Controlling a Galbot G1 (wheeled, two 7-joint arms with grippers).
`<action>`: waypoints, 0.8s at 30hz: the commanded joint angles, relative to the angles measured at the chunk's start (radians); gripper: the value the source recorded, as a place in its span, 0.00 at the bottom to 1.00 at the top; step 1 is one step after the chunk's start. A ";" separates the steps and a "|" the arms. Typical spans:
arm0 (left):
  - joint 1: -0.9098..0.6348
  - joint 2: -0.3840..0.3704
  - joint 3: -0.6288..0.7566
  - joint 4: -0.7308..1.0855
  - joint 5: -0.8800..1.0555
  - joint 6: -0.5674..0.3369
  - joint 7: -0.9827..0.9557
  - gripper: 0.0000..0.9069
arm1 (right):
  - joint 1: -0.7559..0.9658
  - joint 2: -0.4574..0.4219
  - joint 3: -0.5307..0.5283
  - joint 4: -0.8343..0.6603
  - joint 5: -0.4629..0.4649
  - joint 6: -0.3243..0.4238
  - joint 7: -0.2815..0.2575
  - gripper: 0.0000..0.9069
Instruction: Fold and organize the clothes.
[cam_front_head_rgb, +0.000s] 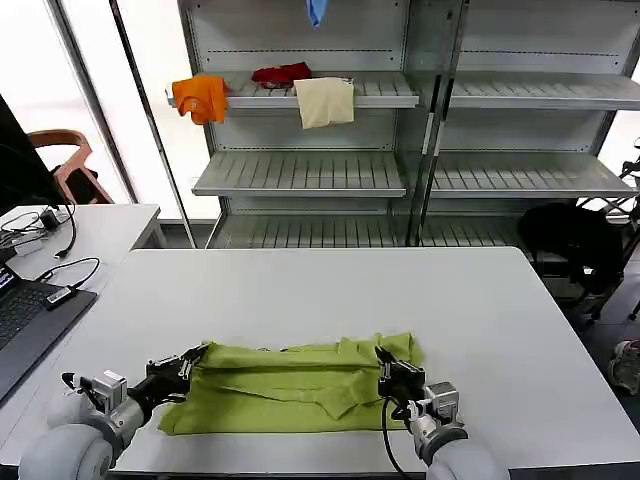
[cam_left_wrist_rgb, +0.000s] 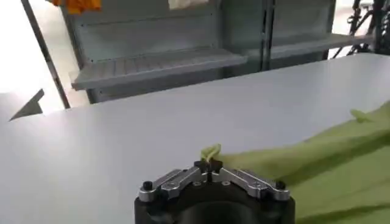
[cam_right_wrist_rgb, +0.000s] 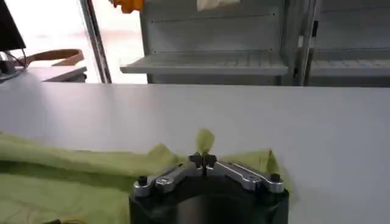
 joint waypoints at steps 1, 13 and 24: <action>0.023 -0.004 0.002 -0.014 0.069 -0.005 0.008 0.01 | -0.031 0.006 0.002 0.010 -0.053 0.000 -0.012 0.00; 0.041 -0.019 0.003 -0.038 0.097 -0.010 -0.005 1.00 | -0.047 0.028 0.008 0.011 -0.188 0.002 -0.027 1.00; 0.064 -0.085 -0.033 -0.146 -0.038 0.014 -0.140 1.00 | -0.045 0.023 0.053 0.148 -0.236 0.007 -0.030 1.00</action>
